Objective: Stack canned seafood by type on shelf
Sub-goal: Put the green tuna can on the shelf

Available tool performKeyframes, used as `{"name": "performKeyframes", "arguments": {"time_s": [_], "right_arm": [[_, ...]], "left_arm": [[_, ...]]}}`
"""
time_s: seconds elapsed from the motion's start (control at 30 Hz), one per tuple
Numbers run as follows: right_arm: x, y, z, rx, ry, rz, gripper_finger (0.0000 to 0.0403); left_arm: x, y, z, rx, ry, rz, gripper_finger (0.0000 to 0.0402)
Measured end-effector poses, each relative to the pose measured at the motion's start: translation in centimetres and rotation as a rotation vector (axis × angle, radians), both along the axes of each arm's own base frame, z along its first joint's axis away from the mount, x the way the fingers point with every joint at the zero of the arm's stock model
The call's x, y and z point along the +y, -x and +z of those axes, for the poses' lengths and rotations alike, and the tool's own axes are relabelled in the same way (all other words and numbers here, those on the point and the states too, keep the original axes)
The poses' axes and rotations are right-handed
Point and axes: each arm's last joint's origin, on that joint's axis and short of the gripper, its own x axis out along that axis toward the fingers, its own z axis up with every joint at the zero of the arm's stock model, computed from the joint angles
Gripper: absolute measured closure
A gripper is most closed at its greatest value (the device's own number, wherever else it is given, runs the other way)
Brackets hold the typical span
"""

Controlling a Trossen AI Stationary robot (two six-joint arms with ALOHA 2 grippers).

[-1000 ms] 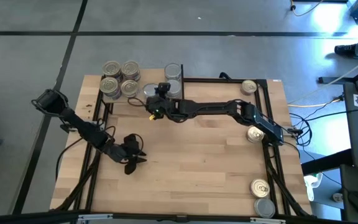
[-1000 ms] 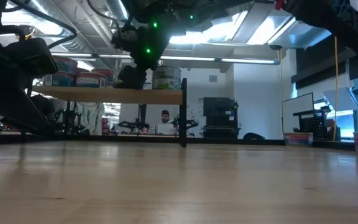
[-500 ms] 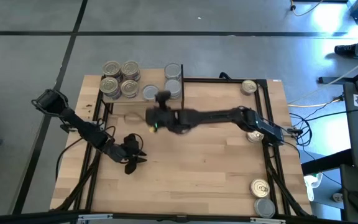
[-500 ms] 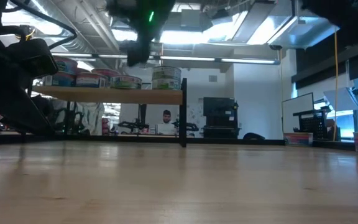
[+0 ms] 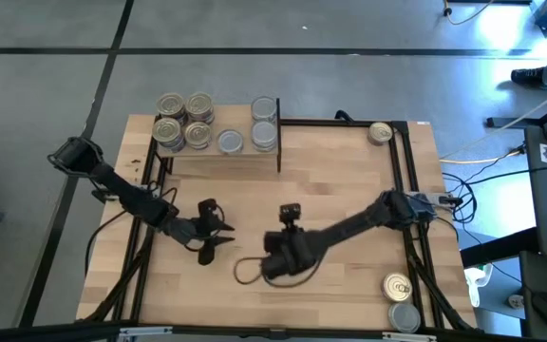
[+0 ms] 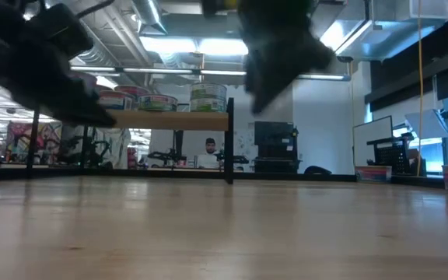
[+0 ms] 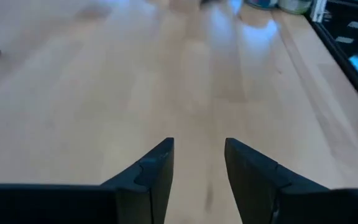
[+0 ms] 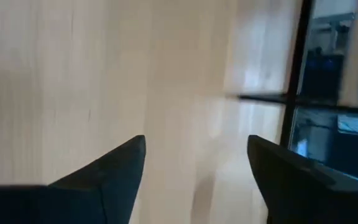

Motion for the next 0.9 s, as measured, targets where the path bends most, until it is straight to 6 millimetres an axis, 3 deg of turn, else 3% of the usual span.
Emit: {"name": "performKeyframes", "arguments": {"time_s": [0.13,0.23,0.33,0.57,0.9], "right_arm": [[0.0,2.6,-4.1,0.072,0.07,-0.031,0.0154],[-0.9,4.5,-7.3,0.072,0.081,-0.049,0.0178],[-2.1,5.8,-9.1,0.01,0.049,-0.05,0.0196],[-4.2,7.3,-11.6,-0.207,-0.081,-0.051,0.0214],[-5.1,8.3,-13.4,-0.29,-0.052,-0.059,0.0214]], "left_arm": [[0.7,-1.5,1.4,0.01,-0.079,0.002,0.0261],[1.4,-2.7,3.3,0.134,-0.125,0.044,0.0261],[2.6,-3.5,6.1,0.303,-0.145,0.132,0.0261],[6.8,-4.0,12.0,0.49,-0.088,0.406,0.0273],[13.0,-4.5,13.5,0.446,0.09,0.604,0.0327]]}}
